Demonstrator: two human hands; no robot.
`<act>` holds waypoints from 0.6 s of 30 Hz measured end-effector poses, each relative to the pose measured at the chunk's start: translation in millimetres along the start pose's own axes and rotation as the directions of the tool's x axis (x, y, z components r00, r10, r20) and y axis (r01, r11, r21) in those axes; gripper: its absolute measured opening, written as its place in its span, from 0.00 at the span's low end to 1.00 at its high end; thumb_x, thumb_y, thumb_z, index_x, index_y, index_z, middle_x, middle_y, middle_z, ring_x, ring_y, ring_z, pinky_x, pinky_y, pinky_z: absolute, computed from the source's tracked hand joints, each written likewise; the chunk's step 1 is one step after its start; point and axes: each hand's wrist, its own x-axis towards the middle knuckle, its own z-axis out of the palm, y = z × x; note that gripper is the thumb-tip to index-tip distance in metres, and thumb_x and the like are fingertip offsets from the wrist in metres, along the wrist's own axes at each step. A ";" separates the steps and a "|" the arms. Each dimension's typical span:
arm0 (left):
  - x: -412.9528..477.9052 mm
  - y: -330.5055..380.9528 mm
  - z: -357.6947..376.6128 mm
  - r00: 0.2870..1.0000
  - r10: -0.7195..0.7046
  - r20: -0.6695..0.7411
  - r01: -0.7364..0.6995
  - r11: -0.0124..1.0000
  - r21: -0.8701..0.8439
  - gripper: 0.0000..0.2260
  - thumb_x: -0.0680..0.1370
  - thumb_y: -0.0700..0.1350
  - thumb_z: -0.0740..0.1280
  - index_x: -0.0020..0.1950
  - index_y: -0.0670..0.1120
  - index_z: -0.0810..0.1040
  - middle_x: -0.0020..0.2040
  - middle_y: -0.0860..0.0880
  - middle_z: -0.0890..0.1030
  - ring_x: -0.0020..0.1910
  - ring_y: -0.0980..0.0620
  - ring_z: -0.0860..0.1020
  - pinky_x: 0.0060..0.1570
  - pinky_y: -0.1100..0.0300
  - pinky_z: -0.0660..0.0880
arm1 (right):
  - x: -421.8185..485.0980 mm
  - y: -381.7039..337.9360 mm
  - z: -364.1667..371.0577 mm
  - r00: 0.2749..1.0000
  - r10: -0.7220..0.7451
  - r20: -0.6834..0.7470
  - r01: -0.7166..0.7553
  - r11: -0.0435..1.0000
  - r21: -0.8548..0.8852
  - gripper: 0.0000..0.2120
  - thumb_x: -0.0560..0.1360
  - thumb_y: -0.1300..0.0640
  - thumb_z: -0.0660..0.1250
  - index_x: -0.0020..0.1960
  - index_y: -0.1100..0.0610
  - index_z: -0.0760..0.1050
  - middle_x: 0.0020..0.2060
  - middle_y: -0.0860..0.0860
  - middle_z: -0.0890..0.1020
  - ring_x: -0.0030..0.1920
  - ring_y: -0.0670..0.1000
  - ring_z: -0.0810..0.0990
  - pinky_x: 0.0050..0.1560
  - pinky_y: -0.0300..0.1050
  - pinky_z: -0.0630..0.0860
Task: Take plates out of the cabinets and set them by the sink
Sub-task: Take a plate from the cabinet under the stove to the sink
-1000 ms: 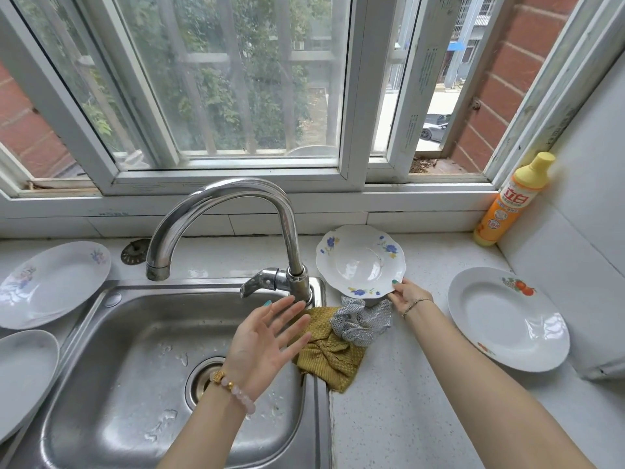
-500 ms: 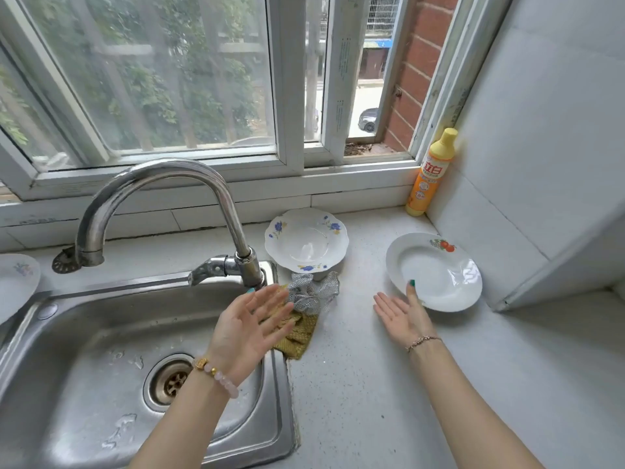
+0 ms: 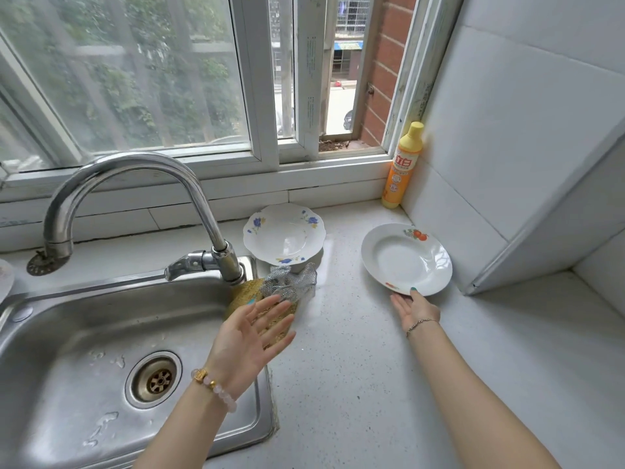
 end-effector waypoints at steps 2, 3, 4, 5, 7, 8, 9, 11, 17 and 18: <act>-2.7 -1.3 -2.1 1.000 0.010 -0.011 -0.010 1.000 0.000 0.17 0.80 0.47 0.56 0.62 0.40 0.75 0.59 0.42 0.80 0.58 0.42 0.77 0.56 0.45 0.74 | 3.6 0.9 2.0 1.000 -0.029 0.001 0.029 0.999 -0.015 0.17 0.78 0.70 0.58 0.66 0.72 0.65 0.63 0.67 0.72 0.57 0.63 0.77 0.57 0.55 0.75; -3.9 -2.0 -3.4 1.000 0.013 -0.016 -0.013 1.000 -0.004 0.16 0.80 0.47 0.56 0.61 0.40 0.76 0.59 0.41 0.80 0.58 0.41 0.78 0.56 0.44 0.74 | 4.7 1.5 3.7 0.999 -0.048 0.001 0.048 0.999 -0.025 0.18 0.77 0.71 0.58 0.67 0.72 0.65 0.63 0.67 0.73 0.54 0.62 0.77 0.56 0.55 0.75; -4.9 -2.8 -4.8 1.000 0.014 -0.023 -0.015 1.000 -0.010 0.16 0.80 0.47 0.56 0.60 0.40 0.76 0.59 0.41 0.80 0.58 0.41 0.78 0.56 0.44 0.73 | 4.8 1.5 5.4 0.998 -0.062 -0.005 0.062 0.998 -0.031 0.18 0.77 0.73 0.57 0.67 0.71 0.65 0.63 0.67 0.73 0.52 0.61 0.77 0.56 0.55 0.75; -5.7 -3.6 -6.0 0.999 0.015 -0.028 -0.015 1.000 -0.015 0.16 0.80 0.47 0.56 0.60 0.40 0.76 0.59 0.41 0.80 0.58 0.41 0.77 0.57 0.44 0.73 | 5.3 1.3 7.3 0.997 -0.071 -0.012 0.070 0.997 -0.030 0.19 0.76 0.75 0.56 0.67 0.71 0.65 0.63 0.66 0.73 0.52 0.61 0.77 0.57 0.56 0.75; -6.2 -4.4 -7.8 0.999 0.018 -0.033 -0.019 1.000 -0.020 0.16 0.80 0.47 0.56 0.59 0.40 0.76 0.59 0.41 0.80 0.58 0.41 0.77 0.59 0.43 0.72 | 7.6 0.4 11.0 0.997 -0.071 -0.023 0.071 0.997 -0.012 0.21 0.74 0.77 0.54 0.67 0.71 0.65 0.63 0.66 0.74 0.55 0.63 0.78 0.58 0.57 0.76; -6.4 -4.5 -8.1 0.999 0.020 -0.035 -0.020 1.000 -0.019 0.16 0.80 0.47 0.56 0.59 0.40 0.76 0.59 0.41 0.80 0.57 0.41 0.78 0.59 0.43 0.72 | 8.9 0.0 12.5 0.997 -0.069 -0.023 0.069 0.998 -0.005 0.22 0.74 0.78 0.54 0.67 0.71 0.65 0.63 0.66 0.74 0.57 0.64 0.78 0.57 0.57 0.76; -6.3 -4.6 -8.0 0.999 0.020 -0.036 -0.021 1.000 -0.018 0.16 0.80 0.47 0.56 0.59 0.40 0.76 0.58 0.41 0.80 0.57 0.41 0.78 0.59 0.43 0.72 | 9.9 -0.2 14.2 0.998 -0.065 -0.020 0.065 0.998 -0.005 0.22 0.73 0.79 0.53 0.67 0.71 0.65 0.63 0.65 0.74 0.58 0.65 0.77 0.56 0.57 0.76; -5.5 -3.8 -6.7 0.999 0.021 -0.037 -0.022 1.000 -0.018 0.16 0.80 0.47 0.56 0.59 0.40 0.76 0.58 0.41 0.80 0.57 0.41 0.78 0.58 0.43 0.73 | 11.2 -0.4 18.6 0.998 -0.056 -0.009 0.056 0.998 -0.017 0.22 0.73 0.79 0.53 0.67 0.70 0.65 0.62 0.65 0.74 0.58 0.65 0.77 0.54 0.55 0.77; 0.1 5.3 -2.1 0.998 0.035 -0.048 -0.036 0.999 -0.015 0.17 0.80 0.48 0.56 0.62 0.40 0.75 0.59 0.42 0.80 0.57 0.42 0.78 0.53 0.46 0.75 | 16.9 -2.1 43.3 0.996 -0.033 0.081 0.037 0.998 -0.048 0.20 0.74 0.79 0.53 0.64 0.70 0.67 0.63 0.66 0.73 0.61 0.67 0.75 0.60 0.60 0.74; 1.8 7.7 -1.2 0.998 0.041 -0.050 -0.042 0.999 -0.013 0.17 0.80 0.48 0.56 0.62 0.40 0.75 0.58 0.42 0.81 0.56 0.42 0.78 0.52 0.46 0.75 | 18.7 -2.1 48.5 0.995 -0.024 0.094 0.029 0.998 -0.048 0.19 0.74 0.79 0.53 0.63 0.70 0.67 0.63 0.66 0.72 0.61 0.67 0.74 0.61 0.60 0.73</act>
